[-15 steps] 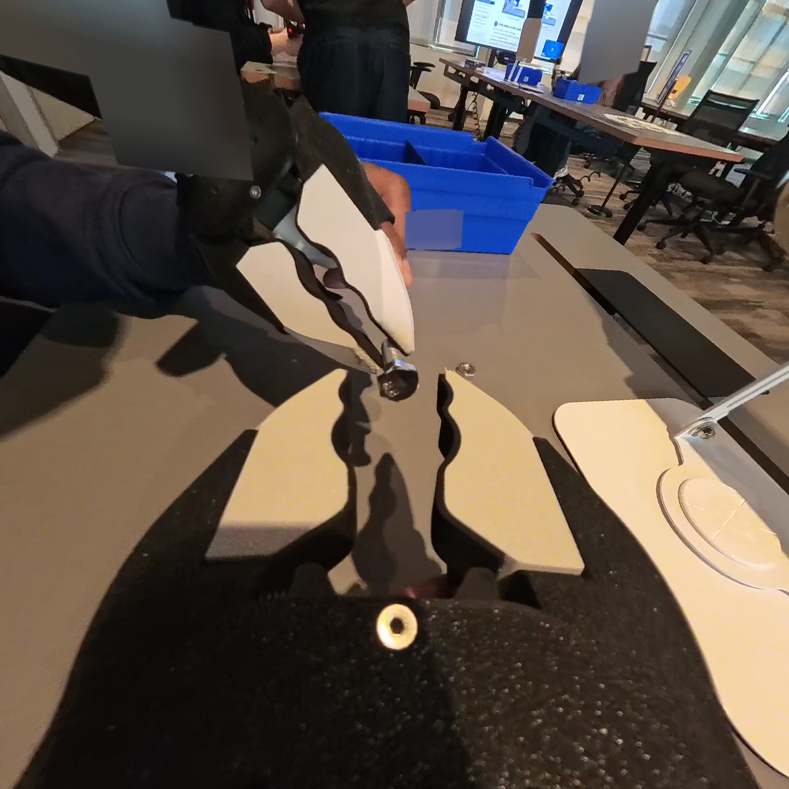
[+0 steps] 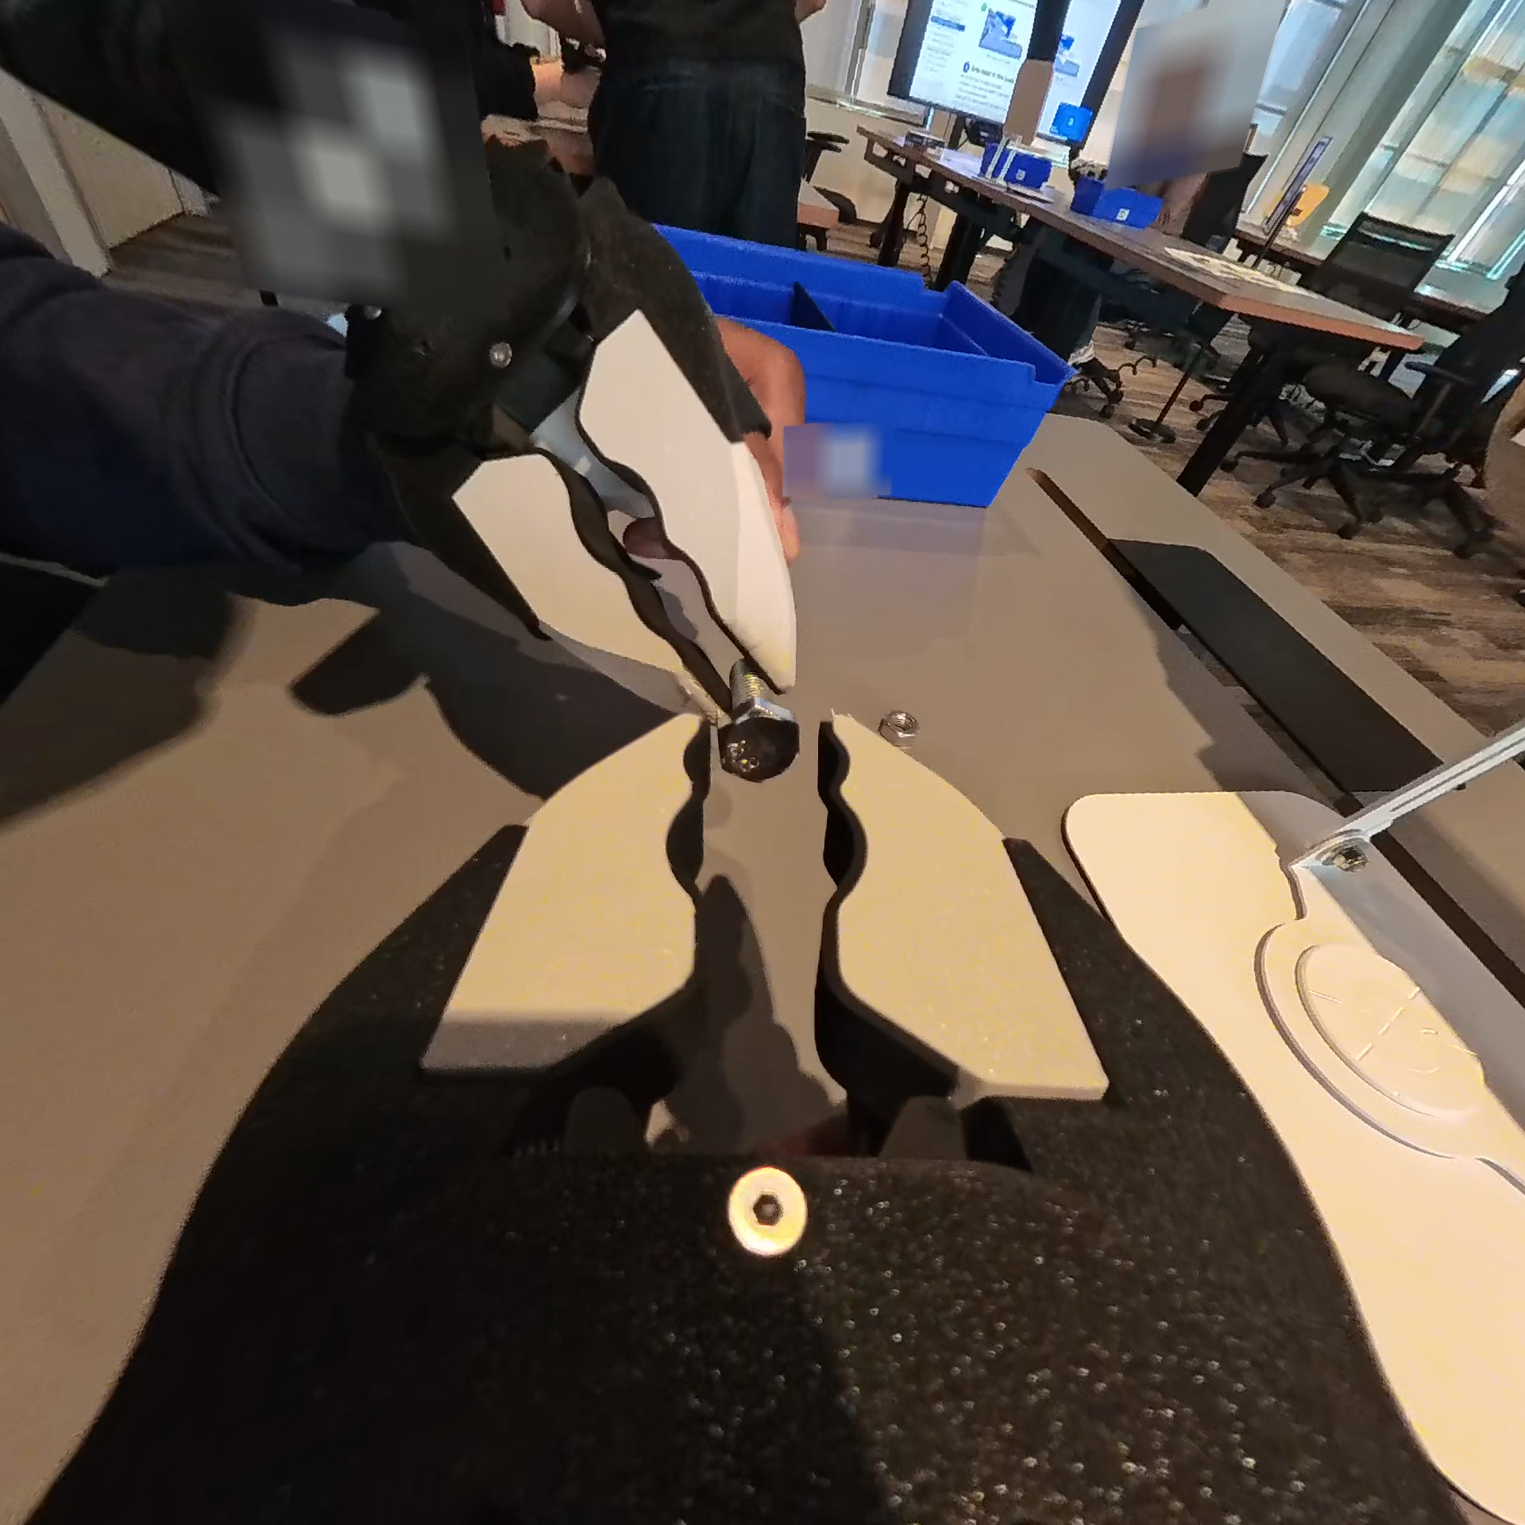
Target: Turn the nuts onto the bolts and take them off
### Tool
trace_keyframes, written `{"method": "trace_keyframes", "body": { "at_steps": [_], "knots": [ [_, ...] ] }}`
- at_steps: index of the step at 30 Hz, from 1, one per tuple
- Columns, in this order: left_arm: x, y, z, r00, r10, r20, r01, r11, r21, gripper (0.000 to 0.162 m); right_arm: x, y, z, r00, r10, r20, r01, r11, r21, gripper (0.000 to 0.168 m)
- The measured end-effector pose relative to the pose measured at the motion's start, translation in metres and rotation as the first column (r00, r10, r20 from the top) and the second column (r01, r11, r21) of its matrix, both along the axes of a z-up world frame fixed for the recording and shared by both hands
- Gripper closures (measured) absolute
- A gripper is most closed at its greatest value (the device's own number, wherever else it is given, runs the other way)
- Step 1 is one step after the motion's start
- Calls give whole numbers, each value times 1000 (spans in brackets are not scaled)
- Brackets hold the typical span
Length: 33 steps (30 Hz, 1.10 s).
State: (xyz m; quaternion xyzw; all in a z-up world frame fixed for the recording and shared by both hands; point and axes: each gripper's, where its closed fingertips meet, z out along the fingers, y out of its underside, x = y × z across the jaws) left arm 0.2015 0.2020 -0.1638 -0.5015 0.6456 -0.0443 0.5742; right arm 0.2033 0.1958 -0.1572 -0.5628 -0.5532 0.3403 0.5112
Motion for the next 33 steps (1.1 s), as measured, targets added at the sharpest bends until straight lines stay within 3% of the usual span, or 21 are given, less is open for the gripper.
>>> {"method": "trace_keyframes", "body": {
  "at_steps": [33],
  "knots": [
    [-2,-2,-3,1000,-7,-28,6,1000,-5,152,-2,-3,-3,1000,23,8,-23,1000,3,150]
  ]
}}
